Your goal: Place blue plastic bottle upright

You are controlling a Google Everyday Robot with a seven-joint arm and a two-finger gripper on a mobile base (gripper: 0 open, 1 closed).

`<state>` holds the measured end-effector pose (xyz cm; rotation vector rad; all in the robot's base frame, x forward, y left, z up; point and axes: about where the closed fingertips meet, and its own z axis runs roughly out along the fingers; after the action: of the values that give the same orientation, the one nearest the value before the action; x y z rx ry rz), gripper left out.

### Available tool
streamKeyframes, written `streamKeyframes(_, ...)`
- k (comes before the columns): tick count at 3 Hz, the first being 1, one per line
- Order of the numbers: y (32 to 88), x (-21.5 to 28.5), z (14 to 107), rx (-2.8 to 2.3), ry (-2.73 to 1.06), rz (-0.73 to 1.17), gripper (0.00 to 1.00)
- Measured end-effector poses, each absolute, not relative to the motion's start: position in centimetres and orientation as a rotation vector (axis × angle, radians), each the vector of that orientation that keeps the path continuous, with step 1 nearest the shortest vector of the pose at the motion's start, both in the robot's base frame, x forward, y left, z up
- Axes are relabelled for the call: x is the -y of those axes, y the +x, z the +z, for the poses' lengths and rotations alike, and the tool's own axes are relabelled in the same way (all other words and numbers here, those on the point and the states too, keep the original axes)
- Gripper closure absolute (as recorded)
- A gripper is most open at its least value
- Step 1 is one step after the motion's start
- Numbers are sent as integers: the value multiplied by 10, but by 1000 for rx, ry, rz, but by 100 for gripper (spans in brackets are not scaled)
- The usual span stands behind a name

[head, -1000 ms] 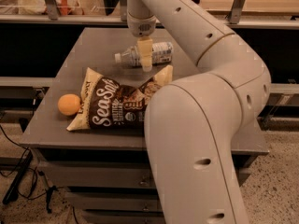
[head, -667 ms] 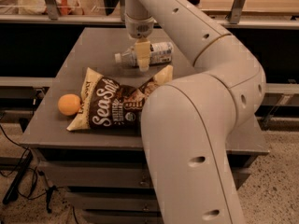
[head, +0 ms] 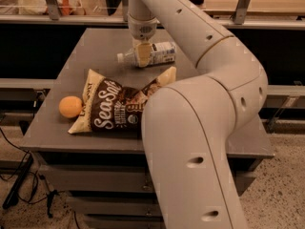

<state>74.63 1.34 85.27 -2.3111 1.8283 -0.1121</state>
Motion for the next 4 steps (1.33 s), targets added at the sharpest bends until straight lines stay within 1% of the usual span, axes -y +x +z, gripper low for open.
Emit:
streamKeyframes(1,746,-13,855,-1823,-2302,-103,88)
streamKeyframes(2,748,-12,871,-1800,-2244,-73,100)
streamKeyframes(4,752,3,921,-1780,-2006,67,100)
